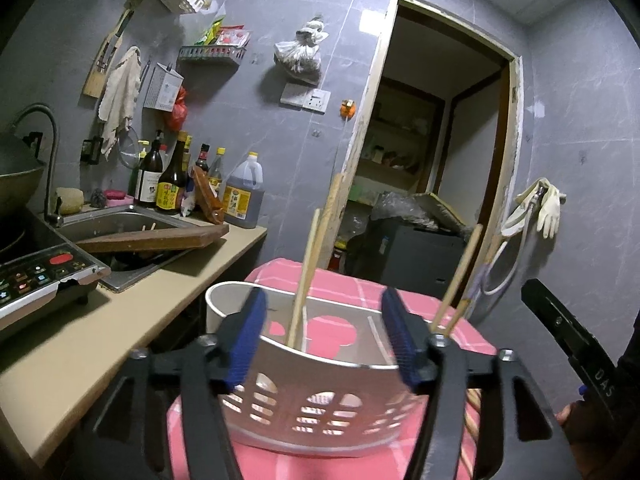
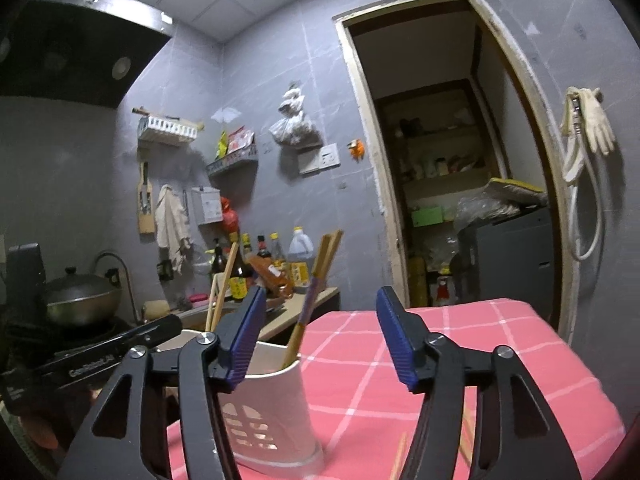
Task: Organize utensils
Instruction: 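Open both grippers and pull them back from the basket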
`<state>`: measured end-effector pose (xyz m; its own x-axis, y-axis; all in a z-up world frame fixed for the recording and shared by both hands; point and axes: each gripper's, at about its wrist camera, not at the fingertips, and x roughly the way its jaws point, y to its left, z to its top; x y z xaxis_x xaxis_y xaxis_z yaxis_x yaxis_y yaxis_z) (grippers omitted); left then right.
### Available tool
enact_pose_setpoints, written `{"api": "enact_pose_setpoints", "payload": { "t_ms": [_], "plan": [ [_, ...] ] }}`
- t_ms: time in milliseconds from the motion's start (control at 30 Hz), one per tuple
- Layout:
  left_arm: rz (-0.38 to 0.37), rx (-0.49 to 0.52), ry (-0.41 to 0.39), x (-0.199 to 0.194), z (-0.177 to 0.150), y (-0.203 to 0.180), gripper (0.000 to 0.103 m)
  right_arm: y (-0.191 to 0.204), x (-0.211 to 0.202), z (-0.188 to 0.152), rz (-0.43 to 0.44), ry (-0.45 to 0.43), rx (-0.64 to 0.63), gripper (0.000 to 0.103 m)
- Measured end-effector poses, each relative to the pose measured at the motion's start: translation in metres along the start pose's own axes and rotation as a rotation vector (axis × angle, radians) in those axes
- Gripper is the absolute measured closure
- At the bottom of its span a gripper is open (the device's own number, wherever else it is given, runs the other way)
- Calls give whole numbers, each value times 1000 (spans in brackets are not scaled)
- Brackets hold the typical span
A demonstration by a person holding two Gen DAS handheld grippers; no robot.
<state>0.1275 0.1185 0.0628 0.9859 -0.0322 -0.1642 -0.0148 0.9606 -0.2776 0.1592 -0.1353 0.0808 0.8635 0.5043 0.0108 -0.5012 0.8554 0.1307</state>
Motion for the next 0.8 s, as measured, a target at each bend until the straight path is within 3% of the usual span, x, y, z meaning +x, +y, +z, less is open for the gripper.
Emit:
{"api": "enact_pose_setpoints", "payload": {
  "t_ms": [33, 267, 400, 467, 667, 800],
  "plan": [
    [-4, -1, -5, -2, 1, -3, 42, -3, -5, 2, -8, 1, 7, 32],
    [-41, 13, -27, -20, 5, -33, 23, -28, -47, 21, -59, 19, 56, 15],
    [-76, 41, -18, -26, 2, -54, 19, -41, -71, 34, -96, 40, 32, 0],
    [-94, 56, -7, -28, -2, -64, 8, -47, -81, 40, -117, 58, 9, 0],
    [-150, 105, 66, -21, -15, -93, 7, -69, -99, 43, -180, 157, -29, 0],
    [-160, 130, 169, -6, -30, -108, 7, -83, -100, 33, -201, 248, -29, 0]
  ]
}}
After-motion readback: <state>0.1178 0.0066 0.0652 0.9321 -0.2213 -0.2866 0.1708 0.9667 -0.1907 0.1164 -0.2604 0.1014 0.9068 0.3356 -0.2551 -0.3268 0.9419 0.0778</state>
